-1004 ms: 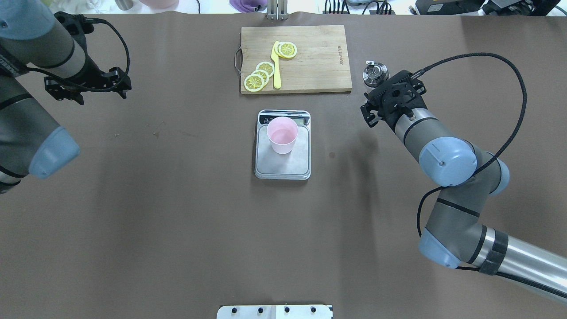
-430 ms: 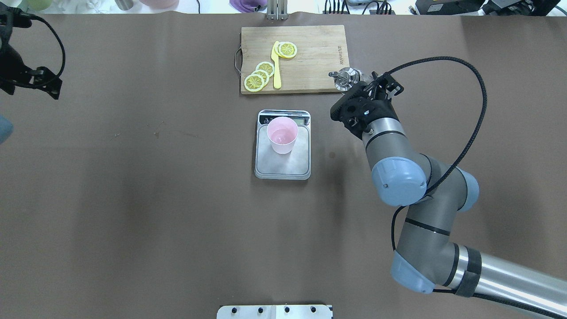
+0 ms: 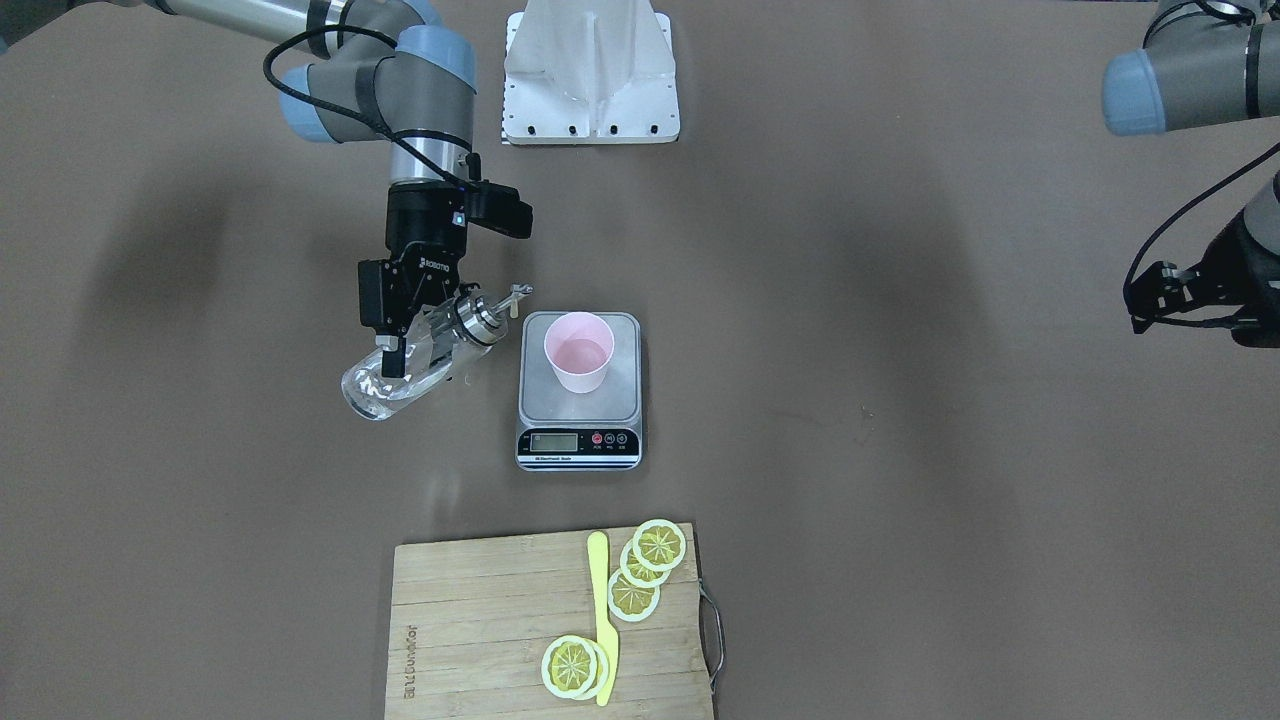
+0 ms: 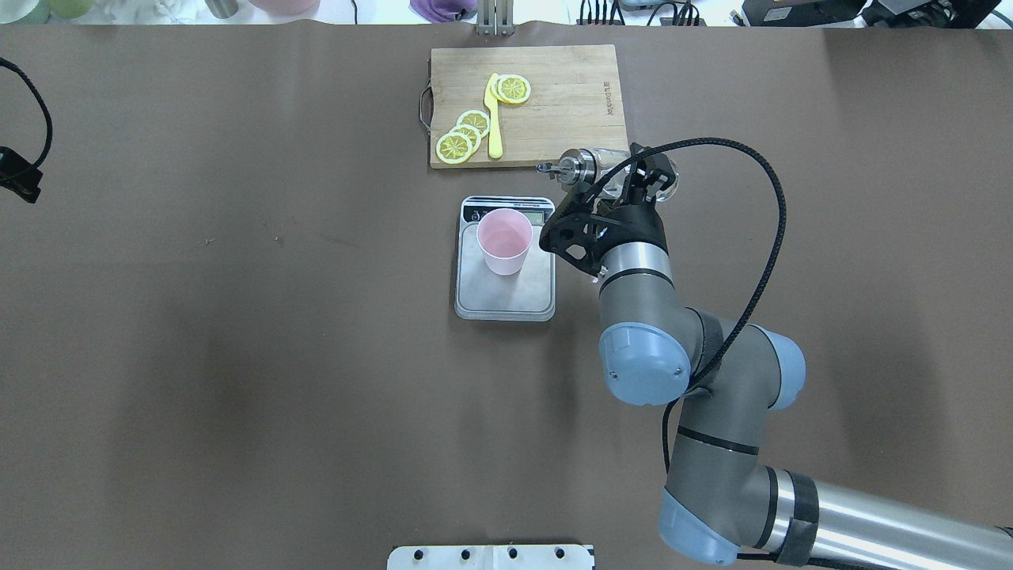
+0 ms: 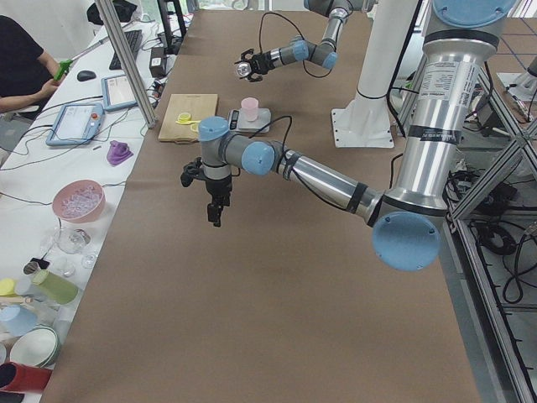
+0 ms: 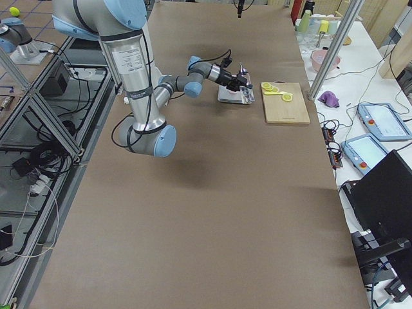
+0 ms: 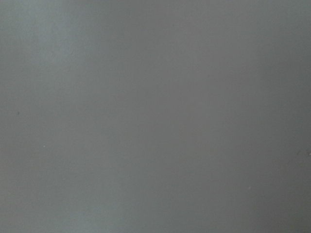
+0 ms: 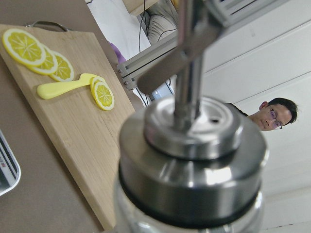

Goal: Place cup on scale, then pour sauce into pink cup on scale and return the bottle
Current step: 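Lift the glass bottle with the right gripper and carry it over the pink cup, then tilt the glass bottle with the right gripper to pour into the pink cup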

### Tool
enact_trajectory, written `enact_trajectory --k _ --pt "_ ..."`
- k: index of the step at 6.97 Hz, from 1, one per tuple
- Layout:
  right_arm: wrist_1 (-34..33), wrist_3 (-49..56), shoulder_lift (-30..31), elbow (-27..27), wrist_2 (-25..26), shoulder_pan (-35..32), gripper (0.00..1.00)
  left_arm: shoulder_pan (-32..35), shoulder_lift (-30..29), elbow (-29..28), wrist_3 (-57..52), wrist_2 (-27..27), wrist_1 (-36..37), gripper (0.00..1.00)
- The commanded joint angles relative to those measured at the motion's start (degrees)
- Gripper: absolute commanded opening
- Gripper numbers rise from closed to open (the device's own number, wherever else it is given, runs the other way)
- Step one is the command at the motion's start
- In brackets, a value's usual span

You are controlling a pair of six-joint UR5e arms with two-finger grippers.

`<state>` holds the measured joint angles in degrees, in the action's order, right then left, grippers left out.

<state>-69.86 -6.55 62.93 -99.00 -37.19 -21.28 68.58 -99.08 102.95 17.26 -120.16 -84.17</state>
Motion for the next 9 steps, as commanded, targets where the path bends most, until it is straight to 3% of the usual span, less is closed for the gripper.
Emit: enact_trajectory --k 1,3,9 --pt "-2.21 6.36 -0.1 0.64 3.08 0.19 0.12 0.85 0.9 -1.08 -1.0 -0.08 -0.02 0.99" --pt "-1.51 8.13 0.0 4.67 6.51 0.62 0.12 0.85 0.29 -2.4 -1.0 -0.08 -0.02 0.99" --pt "-2.3 9.44 -2.81 10.05 11.16 1.32 0.12 1.03 0.2 -3.19 -1.0 0.27 -0.46 0.99"
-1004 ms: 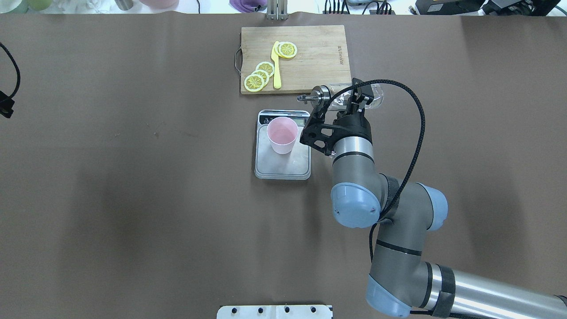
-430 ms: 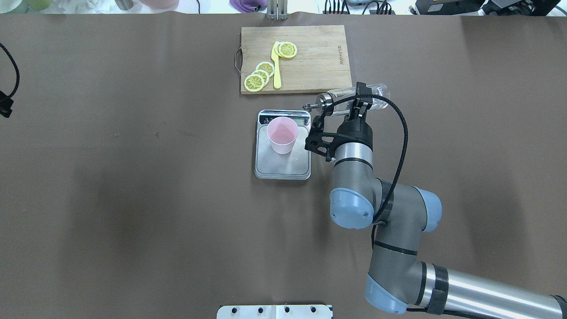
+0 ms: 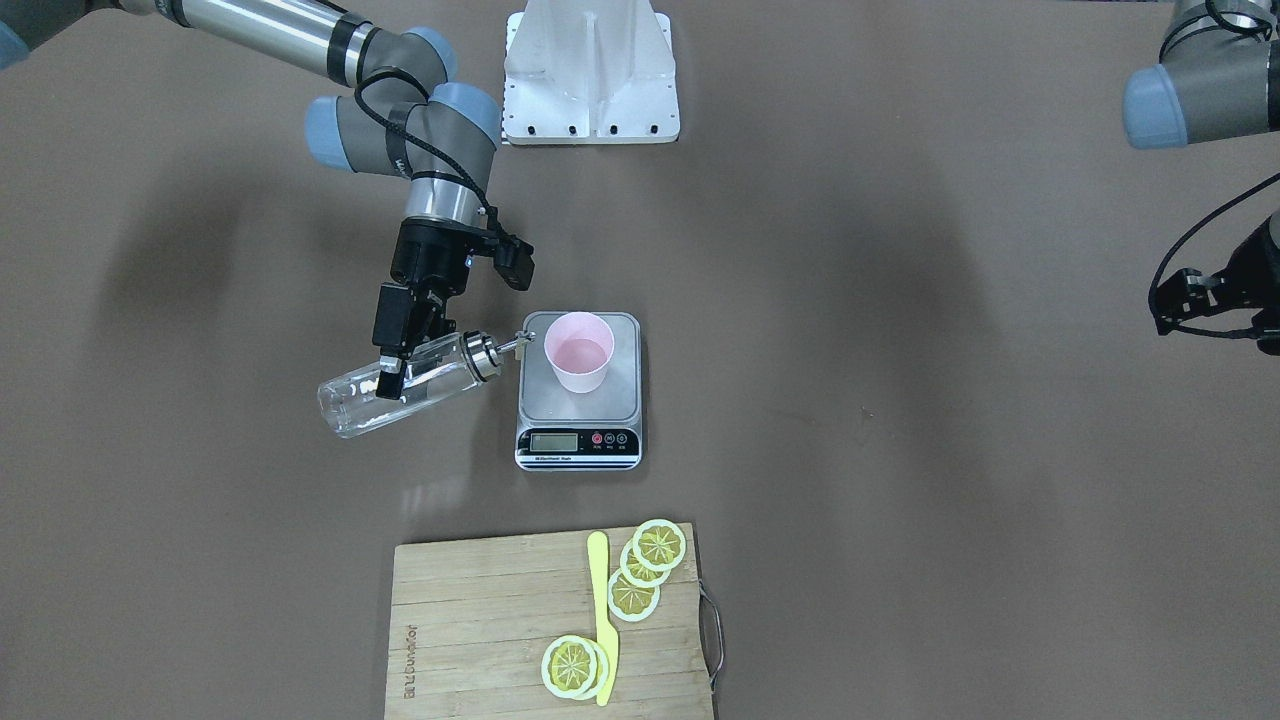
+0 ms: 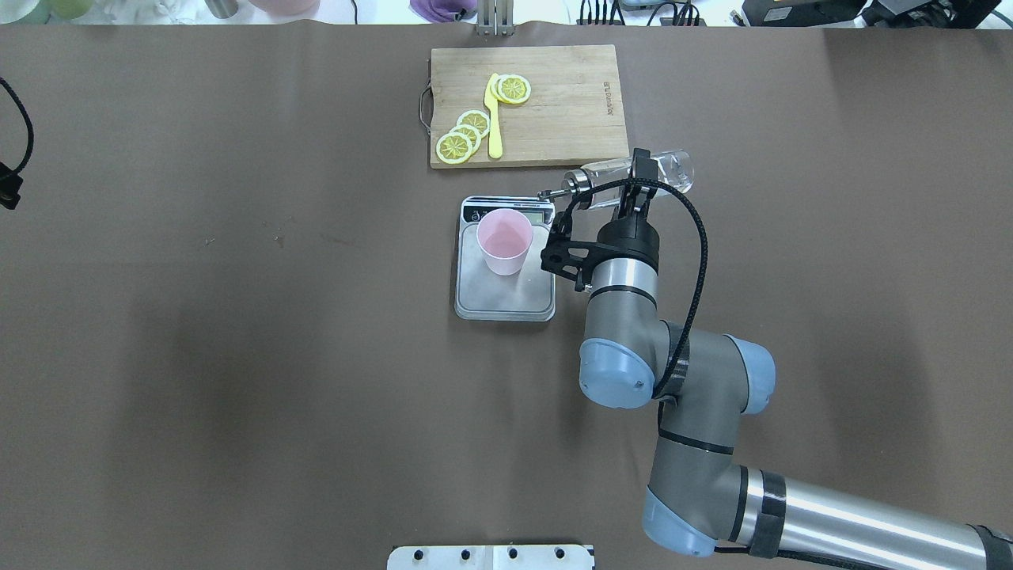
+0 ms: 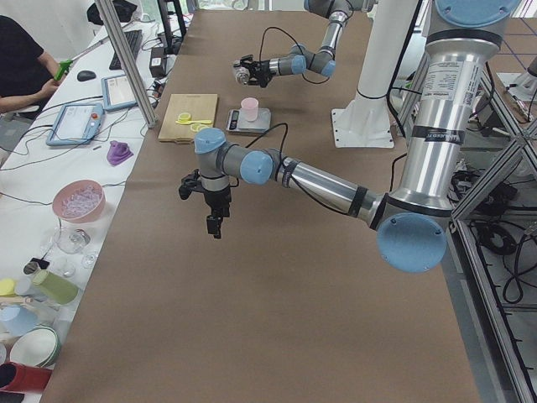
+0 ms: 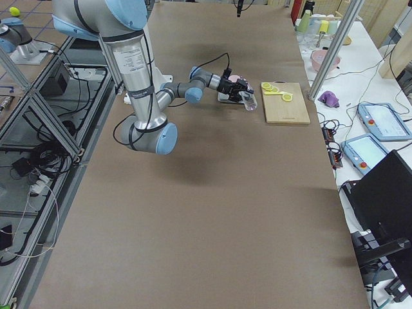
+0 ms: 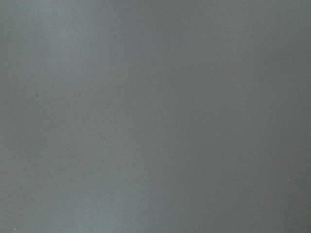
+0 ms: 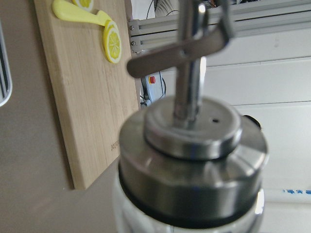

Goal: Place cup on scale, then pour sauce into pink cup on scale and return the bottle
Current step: 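Tilt the glass bottle with the right gripper to pour into the pink cup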

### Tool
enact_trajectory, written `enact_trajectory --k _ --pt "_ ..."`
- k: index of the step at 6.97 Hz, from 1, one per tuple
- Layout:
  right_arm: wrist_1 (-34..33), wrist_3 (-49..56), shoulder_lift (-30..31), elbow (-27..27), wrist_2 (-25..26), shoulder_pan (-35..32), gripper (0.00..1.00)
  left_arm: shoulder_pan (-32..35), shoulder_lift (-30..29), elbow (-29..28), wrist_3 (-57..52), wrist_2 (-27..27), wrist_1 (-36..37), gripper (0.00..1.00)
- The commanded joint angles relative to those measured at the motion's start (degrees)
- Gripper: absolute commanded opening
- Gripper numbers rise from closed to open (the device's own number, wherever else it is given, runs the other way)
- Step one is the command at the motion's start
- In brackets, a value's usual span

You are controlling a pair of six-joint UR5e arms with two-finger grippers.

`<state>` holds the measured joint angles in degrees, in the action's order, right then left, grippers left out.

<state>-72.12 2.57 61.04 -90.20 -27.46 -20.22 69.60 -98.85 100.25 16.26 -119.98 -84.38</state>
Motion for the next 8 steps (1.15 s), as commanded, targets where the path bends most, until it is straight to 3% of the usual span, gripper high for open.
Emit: enact_trajectory --k 1,8 --pt "-0.04 2.07 -1.1 1.26 2.23 0.61 0.12 0.0 -0.03 -0.85 -0.09 0.19 -0.52 0.99" --pt "-0.12 10.44 -1.02 1.87 9.53 3.43 0.12 0.18 -0.03 -2.26 -0.09 0.28 -0.69 0.99"
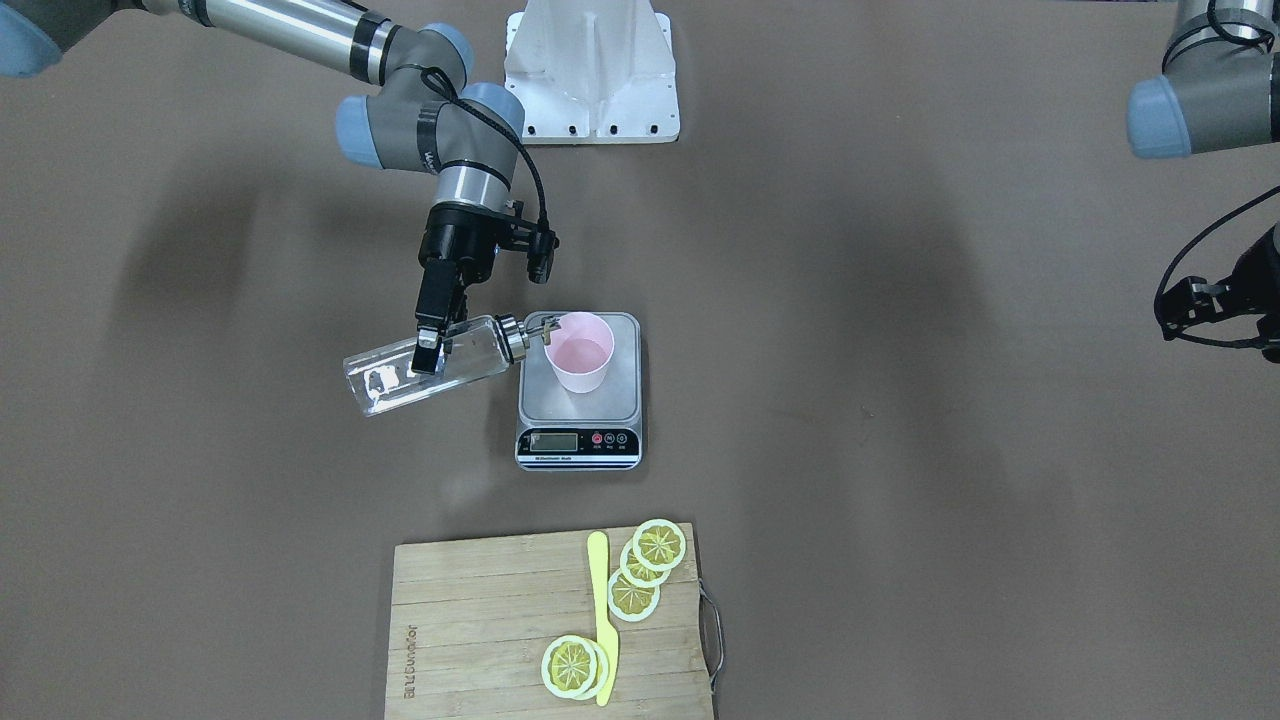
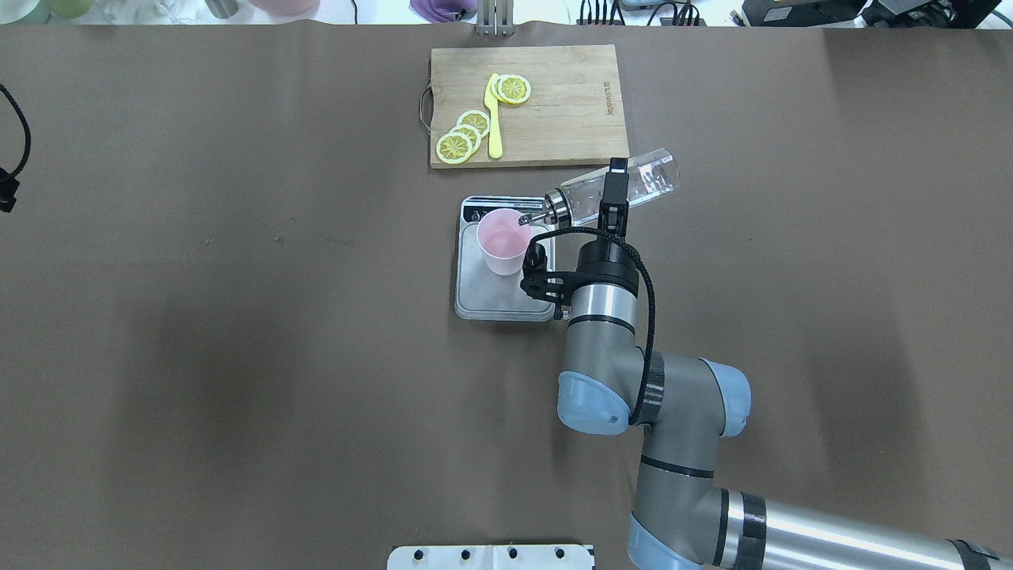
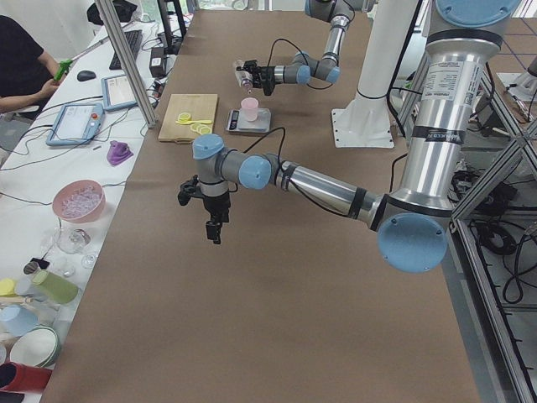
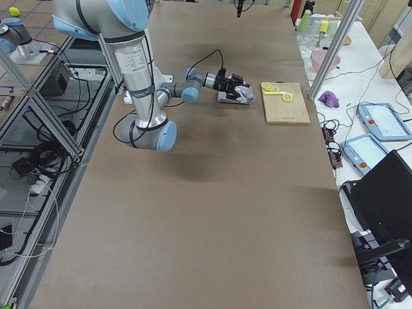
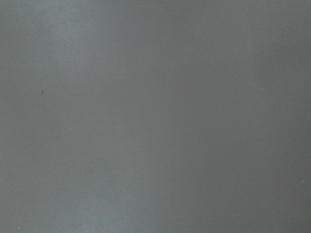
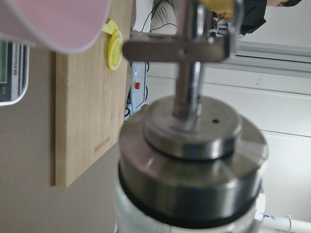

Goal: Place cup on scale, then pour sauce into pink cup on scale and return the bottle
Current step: 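Tilt the glass bottle with the right gripper to pour into the pink cup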

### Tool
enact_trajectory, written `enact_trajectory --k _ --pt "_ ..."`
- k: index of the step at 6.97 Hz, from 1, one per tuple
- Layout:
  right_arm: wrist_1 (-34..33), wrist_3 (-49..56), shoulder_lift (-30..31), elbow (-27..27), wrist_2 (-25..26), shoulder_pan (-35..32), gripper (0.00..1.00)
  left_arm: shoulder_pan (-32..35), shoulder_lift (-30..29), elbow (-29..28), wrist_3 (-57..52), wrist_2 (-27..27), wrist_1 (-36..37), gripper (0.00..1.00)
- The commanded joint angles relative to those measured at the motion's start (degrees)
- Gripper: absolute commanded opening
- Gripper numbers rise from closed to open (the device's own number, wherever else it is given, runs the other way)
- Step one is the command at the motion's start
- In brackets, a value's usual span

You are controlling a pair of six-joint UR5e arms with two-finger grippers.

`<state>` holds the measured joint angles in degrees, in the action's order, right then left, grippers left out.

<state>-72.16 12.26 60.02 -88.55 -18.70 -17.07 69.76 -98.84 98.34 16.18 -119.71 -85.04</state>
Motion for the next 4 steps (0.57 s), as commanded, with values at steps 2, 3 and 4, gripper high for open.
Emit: enact_trajectory --k 2,3,4 --pt "0.01 4.43 0.1 0.22 1.38 0.28 0.12 0.02 -0.04 -0.34 0.0 0.0 -0.04 0.99" --pt "0.09 6.36 0.01 0.22 1.65 0.28 0.12 0.02 -0.12 -0.34 0.0 0.0 -0.04 0.99" --pt "0.09 7.16 0.01 0.22 1.74 0.28 0.12 0.02 -0.04 -0.34 0.0 0.0 -0.04 0.99"
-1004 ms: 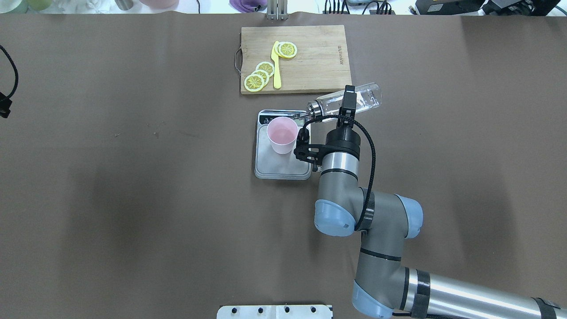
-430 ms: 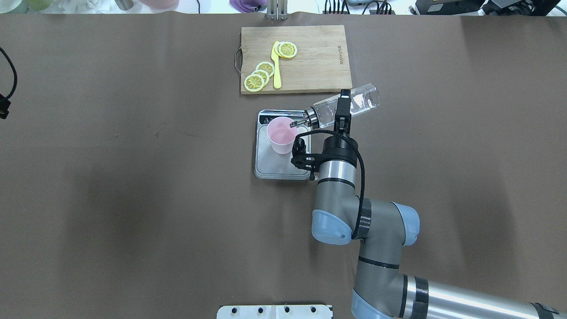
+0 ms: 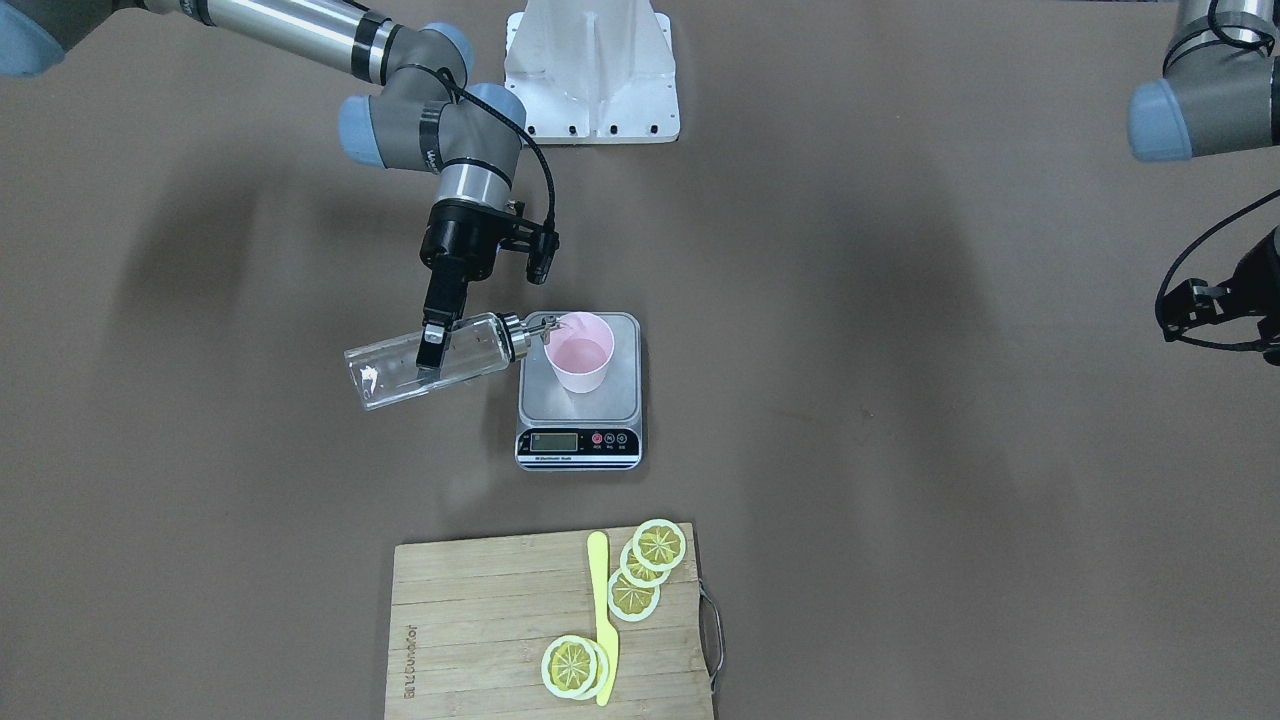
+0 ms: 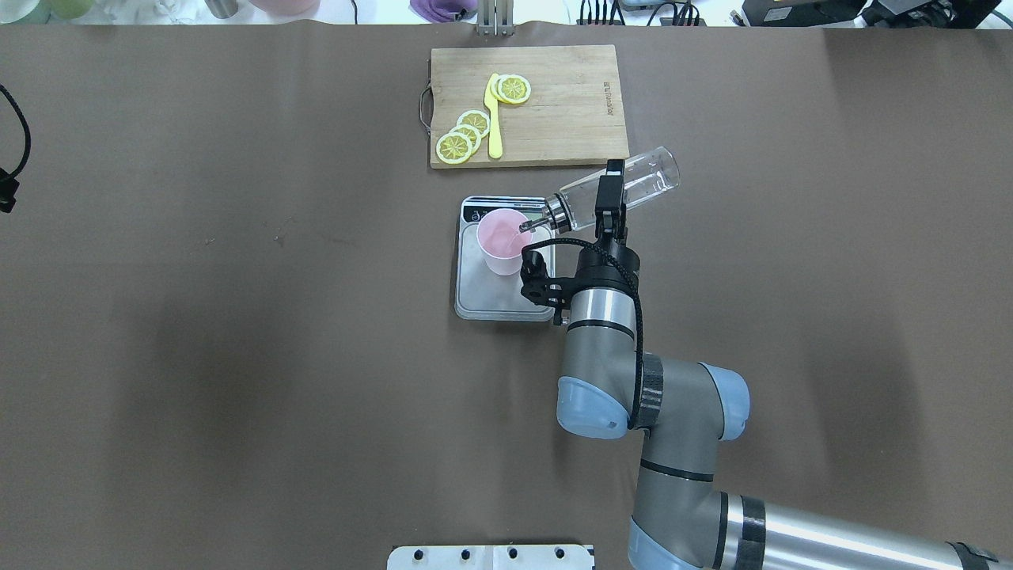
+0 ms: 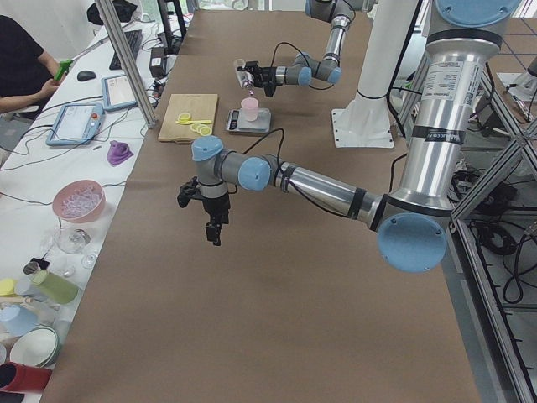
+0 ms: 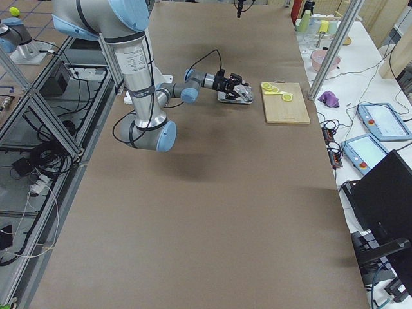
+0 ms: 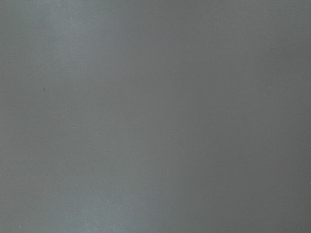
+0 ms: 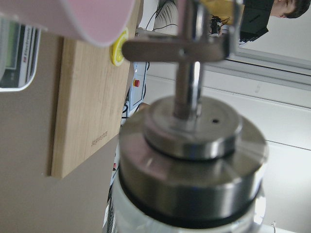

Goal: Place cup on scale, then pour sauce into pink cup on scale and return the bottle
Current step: 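Tilt the glass bottle with the right gripper to pour into the pink cup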

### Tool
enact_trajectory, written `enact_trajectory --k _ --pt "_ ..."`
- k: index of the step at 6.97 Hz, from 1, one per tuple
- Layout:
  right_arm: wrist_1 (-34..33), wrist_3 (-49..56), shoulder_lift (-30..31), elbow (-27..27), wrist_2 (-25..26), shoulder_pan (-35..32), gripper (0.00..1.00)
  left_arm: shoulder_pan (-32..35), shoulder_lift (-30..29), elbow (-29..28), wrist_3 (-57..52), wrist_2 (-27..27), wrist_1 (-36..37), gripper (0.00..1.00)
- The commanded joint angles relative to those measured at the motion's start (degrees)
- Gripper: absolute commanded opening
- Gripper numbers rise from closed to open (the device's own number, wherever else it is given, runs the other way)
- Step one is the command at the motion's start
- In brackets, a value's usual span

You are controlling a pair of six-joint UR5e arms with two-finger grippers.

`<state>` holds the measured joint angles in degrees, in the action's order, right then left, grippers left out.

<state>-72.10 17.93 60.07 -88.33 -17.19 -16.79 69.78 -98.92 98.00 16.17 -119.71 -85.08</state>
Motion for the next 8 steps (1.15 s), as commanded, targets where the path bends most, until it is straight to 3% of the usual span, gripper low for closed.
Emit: enact_trajectory --k 1,4,8 --pt "-0.05 1.75 -0.04 0.0 0.75 0.0 0.12 0.0 -0.05 -0.01 0.0 0.0 0.0 0.99" --pt "1.78 -0.43 -0.3 -0.08 0.58 0.0 0.12 0.0 -0.05 0.08 0.0 0.0 0.0 0.99" --pt "3.9 -14.66 -0.56 0.97 -3.45 -0.26 0.11 0.0 -0.48 0.52 0.17 -0.09 0.09 0.99"
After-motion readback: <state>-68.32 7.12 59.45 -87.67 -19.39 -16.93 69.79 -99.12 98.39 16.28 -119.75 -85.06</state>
